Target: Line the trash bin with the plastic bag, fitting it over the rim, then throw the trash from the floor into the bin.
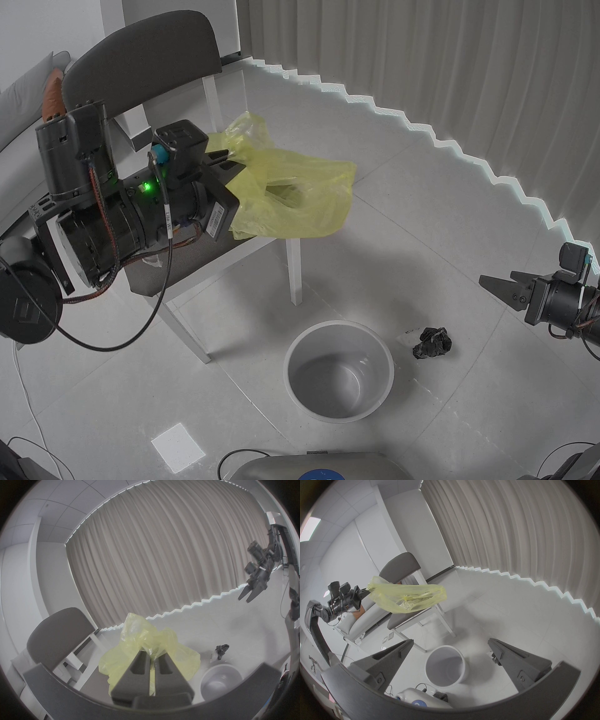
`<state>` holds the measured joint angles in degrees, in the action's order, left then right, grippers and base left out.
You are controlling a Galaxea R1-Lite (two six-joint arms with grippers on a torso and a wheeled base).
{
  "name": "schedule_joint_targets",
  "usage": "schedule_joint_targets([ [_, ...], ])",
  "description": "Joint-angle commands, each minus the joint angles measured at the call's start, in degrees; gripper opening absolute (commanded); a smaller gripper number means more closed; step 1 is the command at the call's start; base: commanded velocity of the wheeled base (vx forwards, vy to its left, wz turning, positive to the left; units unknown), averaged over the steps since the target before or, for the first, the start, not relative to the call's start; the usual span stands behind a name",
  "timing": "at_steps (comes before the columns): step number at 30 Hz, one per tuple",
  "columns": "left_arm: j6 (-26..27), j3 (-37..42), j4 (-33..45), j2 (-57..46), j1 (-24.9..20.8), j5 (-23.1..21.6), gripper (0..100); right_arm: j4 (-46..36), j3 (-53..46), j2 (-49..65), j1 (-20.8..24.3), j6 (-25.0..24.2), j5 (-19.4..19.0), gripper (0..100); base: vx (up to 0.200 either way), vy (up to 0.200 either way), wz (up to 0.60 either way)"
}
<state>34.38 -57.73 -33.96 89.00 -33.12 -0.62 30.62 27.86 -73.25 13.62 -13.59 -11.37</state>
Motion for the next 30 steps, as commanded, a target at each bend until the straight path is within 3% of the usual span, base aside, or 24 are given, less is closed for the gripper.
schedule_joint_targets([
  [1,-0.01,0.08,-0.49,0.03,-1.77,-1.40,0,1.37,-0.26,-3.12,0.80,-1.17,-0.05,100,0.000,0.000,0.00],
  [16,-0.10,3.51,-2.95,-0.85,-5.73,-10.89,0,5.76,-0.70,-7.52,-1.05,-2.84,-0.14,100,0.000,0.000,0.00],
  [30,-1.51,5.00,-4.45,-2.43,-9.94,-13.18,0,18.68,-2.54,-18.86,-6.41,-4.25,-0.67,100,0.000,0.000,0.00],
])
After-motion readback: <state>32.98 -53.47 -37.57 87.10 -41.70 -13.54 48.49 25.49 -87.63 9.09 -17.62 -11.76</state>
